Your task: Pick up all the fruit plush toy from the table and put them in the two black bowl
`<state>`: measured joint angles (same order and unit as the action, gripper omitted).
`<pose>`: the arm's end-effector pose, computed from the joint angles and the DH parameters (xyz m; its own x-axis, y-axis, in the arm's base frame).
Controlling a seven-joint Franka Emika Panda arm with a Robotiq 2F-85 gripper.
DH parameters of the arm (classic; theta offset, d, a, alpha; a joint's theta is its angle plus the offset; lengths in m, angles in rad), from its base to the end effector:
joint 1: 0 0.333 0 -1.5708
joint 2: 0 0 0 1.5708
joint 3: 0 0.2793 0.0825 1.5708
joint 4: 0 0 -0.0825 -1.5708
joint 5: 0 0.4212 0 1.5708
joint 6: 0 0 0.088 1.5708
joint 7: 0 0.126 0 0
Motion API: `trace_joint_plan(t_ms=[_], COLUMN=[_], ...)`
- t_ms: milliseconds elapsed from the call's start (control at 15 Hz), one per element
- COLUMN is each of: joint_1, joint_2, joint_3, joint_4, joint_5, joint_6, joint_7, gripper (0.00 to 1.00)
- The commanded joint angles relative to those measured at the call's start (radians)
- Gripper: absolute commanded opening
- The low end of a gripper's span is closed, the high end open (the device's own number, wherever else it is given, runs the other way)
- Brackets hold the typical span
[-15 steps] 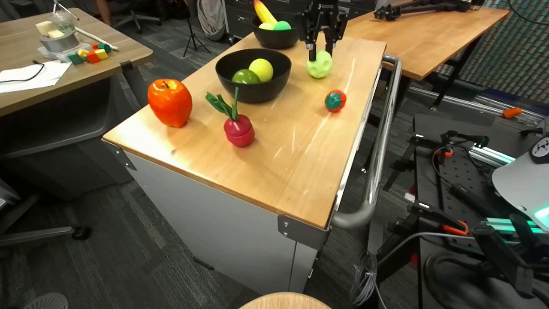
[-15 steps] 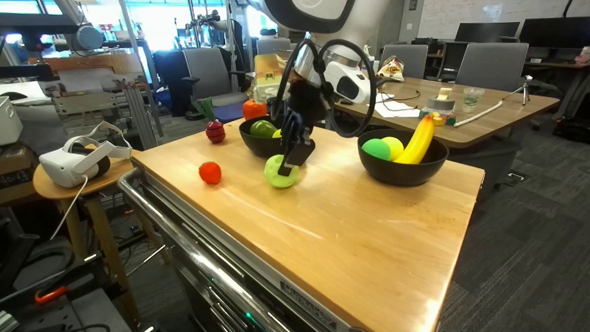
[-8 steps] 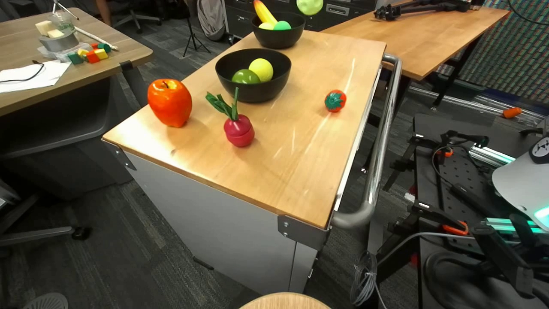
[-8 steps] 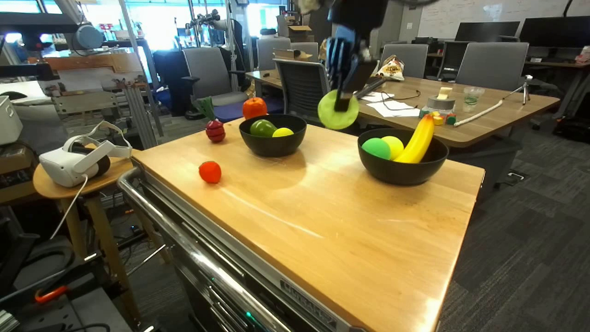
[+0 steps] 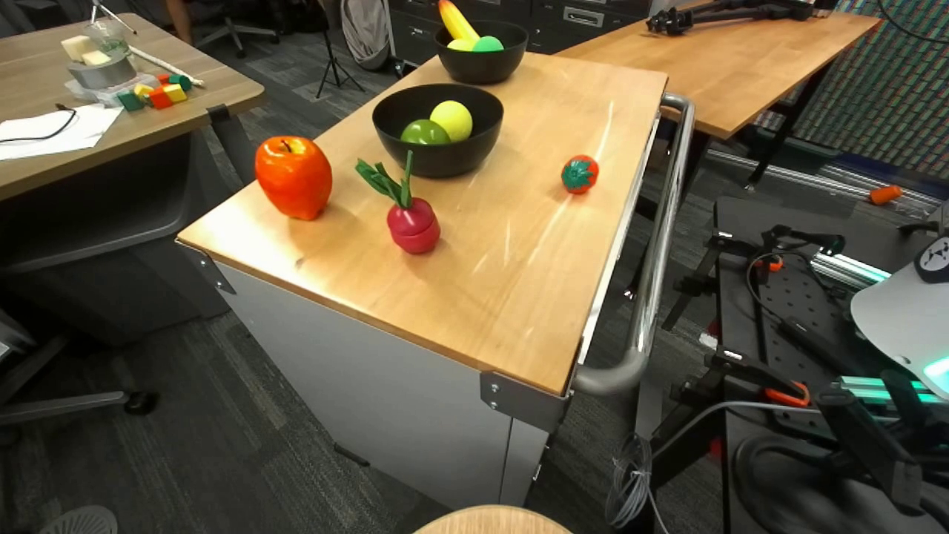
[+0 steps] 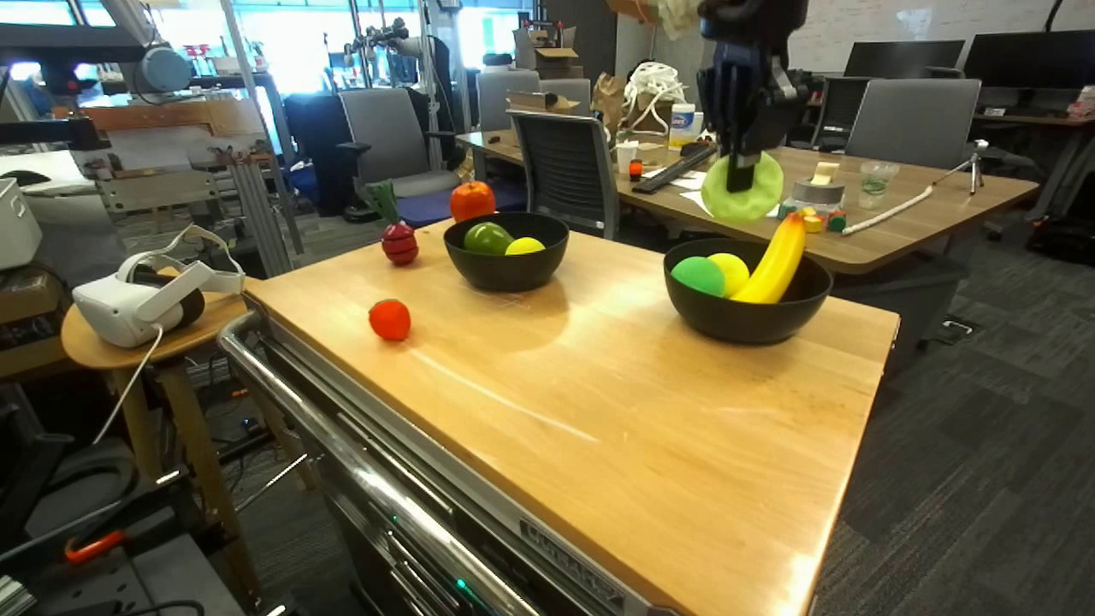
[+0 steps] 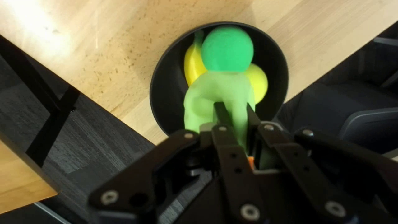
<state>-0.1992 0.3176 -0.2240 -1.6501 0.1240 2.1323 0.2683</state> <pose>0.6394 -0.2680 0.3809 0.7307 -0.6653 0.1534 -0.6602 -0.7457 -0.0892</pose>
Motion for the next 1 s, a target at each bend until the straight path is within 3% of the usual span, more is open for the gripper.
trace_joint_plan(t_ms=[0,67,200,400,600,667,733,933], joint_1=[-0.004,-0.008,-0.01,0.021,0.066,0.061,0.048,0.05], joint_2=[0.127,0.142,0.154,0.095,-0.043,-0.094,-0.142,-0.314], joint_3=[-0.009,-0.004,0.003,-0.011,-0.017,0.005,0.035,0.062], joint_4=[0.095,0.103,0.112,0.092,0.023,-0.014,-0.039,-0.179], joint_5=[-0.039,-0.026,-0.015,-0.078,-0.184,-0.17,-0.119,-0.106], joint_6=[-0.002,-0.017,-0.038,-0.117,-0.231,-0.261,-0.326,-0.365], joint_7=[0.061,0.061,0.057,0.067,0.1,0.059,-0.028,-0.154], gripper=[0.09,0.37,0.41,0.64,0.88,0.95,1.0,1.0])
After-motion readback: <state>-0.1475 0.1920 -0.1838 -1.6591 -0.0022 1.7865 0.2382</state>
